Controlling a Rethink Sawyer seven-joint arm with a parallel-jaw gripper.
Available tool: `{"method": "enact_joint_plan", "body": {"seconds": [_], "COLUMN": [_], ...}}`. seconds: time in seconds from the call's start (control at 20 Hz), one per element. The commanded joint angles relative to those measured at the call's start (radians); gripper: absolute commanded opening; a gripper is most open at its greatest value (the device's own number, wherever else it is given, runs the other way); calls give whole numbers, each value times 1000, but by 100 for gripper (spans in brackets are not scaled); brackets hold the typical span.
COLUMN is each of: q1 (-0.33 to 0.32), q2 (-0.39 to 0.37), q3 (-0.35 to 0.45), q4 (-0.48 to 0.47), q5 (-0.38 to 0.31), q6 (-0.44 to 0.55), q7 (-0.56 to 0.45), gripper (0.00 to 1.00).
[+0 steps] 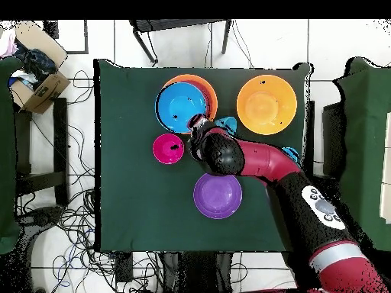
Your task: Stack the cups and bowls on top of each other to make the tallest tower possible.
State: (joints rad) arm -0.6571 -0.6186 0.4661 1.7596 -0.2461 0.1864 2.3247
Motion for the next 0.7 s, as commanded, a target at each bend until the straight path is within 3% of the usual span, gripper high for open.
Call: {"method": "enact_joint_plan", "body": {"seconds": [0.05, 0.25, 0.7], "q1": [-21, -36, -27], "q2": [-32, -58, -15], "q3": [50, 64, 51], "q4": [2, 15, 0], "q5": [-60, -51, -71], "q6": [30, 53, 20], "q7": [-54, -59, -54], "gripper": [0, 0, 0]}}
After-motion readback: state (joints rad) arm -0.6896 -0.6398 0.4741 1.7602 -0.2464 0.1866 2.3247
